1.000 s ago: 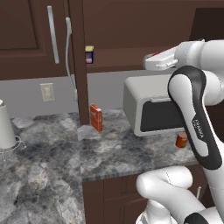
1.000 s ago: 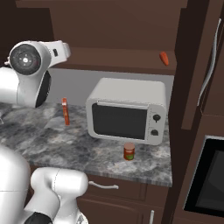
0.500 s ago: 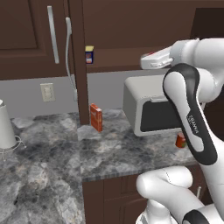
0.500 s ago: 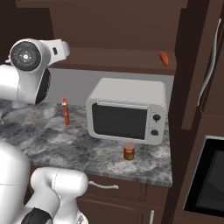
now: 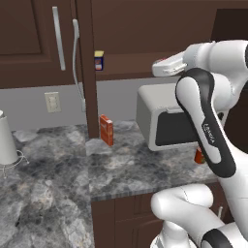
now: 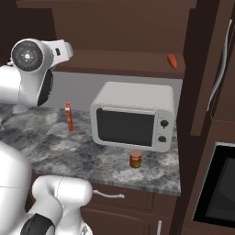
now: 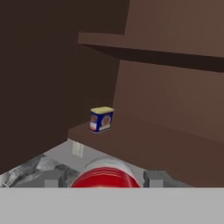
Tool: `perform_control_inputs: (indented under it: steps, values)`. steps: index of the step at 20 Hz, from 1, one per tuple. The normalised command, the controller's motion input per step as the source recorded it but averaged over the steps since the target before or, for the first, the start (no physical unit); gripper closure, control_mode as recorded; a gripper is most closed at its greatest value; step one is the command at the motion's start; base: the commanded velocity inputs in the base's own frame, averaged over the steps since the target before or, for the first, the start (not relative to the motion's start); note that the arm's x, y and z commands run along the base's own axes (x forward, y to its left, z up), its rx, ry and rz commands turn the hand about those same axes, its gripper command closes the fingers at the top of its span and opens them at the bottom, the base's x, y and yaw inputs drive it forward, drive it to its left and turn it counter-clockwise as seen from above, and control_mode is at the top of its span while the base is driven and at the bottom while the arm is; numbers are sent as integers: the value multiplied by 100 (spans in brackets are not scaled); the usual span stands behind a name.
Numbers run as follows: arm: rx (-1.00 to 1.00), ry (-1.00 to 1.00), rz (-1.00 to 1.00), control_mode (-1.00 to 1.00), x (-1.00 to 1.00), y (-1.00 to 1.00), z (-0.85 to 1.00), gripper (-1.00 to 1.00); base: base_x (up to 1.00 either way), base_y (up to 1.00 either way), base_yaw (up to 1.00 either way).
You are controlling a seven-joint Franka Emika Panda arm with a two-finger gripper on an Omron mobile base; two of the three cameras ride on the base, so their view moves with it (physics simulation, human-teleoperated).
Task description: Pick the cans from the counter and place them in their designated side in the cabinet.
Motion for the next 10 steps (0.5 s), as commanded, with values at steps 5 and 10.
perform_control_inputs:
  steps: [5,10]
  values:
    - [0,0,0,-100,26,7,-8,100,0,0,0]
    - [0,0,0,-100,30,7,-2,100,0,0,0]
